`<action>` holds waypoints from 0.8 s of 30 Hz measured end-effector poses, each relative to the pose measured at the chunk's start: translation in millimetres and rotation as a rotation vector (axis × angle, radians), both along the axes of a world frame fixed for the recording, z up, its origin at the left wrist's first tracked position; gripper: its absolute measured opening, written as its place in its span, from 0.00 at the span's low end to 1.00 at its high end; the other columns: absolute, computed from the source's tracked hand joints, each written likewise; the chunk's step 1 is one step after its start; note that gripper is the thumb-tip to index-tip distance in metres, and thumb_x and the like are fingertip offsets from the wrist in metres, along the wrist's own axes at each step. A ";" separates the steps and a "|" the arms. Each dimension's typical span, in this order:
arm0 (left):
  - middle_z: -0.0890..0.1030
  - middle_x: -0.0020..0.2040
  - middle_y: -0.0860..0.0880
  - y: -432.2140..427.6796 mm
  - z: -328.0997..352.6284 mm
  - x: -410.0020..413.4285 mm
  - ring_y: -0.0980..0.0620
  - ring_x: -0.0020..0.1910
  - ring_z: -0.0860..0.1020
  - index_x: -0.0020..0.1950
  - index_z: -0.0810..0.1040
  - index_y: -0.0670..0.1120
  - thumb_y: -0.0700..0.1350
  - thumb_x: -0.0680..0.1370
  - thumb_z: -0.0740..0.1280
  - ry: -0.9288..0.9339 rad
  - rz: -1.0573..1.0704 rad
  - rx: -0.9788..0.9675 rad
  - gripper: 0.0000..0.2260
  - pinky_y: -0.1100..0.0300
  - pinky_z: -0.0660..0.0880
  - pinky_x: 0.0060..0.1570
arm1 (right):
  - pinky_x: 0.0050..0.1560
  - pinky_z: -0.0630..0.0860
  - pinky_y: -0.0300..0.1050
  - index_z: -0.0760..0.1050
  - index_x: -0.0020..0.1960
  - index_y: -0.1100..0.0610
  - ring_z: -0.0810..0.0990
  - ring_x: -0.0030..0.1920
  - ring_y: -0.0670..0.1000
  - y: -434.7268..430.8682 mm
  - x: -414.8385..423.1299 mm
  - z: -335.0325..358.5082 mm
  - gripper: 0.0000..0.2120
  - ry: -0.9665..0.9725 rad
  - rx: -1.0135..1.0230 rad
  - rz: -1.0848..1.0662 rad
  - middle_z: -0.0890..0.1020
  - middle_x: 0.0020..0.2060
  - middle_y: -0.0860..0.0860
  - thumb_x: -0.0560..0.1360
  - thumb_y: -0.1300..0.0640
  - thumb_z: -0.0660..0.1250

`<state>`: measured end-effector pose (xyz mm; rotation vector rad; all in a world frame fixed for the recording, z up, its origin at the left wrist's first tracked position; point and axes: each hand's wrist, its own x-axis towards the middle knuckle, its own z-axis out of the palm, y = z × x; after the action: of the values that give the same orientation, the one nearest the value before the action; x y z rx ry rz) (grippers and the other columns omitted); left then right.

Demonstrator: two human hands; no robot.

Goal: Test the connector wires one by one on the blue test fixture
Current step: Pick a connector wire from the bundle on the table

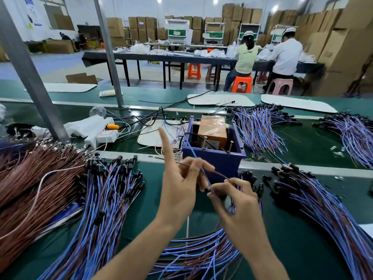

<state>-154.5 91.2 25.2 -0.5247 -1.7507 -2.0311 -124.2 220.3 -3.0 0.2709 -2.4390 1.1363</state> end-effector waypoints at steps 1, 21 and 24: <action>0.83 0.39 0.45 0.6 -5.4 1.0 0.54 0.27 0.73 0.72 0.42 0.70 0.36 0.81 0.60 -0.009 -0.026 -0.075 0.38 0.63 0.74 0.31 | 0.54 0.67 0.32 0.78 0.47 0.42 0.75 0.55 0.46 -3.5 1.1 -2.2 0.12 -0.037 -0.058 -0.008 0.74 0.49 0.42 0.72 0.59 0.73; 0.85 0.41 0.48 5.4 -8.8 -7.4 0.56 0.38 0.81 0.61 0.73 0.55 0.38 0.77 0.65 -0.151 0.102 0.289 0.17 0.67 0.76 0.41 | 0.25 0.58 0.40 0.71 0.32 0.56 0.61 0.24 0.47 -33.3 -6.4 -15.9 0.25 -0.157 -0.674 -0.126 0.64 0.22 0.48 0.76 0.37 0.56; 0.85 0.42 0.51 7.6 -11.8 -6.5 0.58 0.41 0.81 0.47 0.82 0.52 0.41 0.76 0.66 -0.159 0.108 0.208 0.07 0.68 0.75 0.40 | 0.25 0.64 0.37 0.73 0.29 0.58 0.67 0.24 0.48 -33.3 -9.5 -22.9 0.25 -0.197 -0.790 -0.090 0.71 0.23 0.52 0.77 0.42 0.59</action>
<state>-161.1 98.8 13.4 -0.2049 -1.5899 -2.1951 -133.7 187.0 -25.8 -0.2020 -1.9182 2.0291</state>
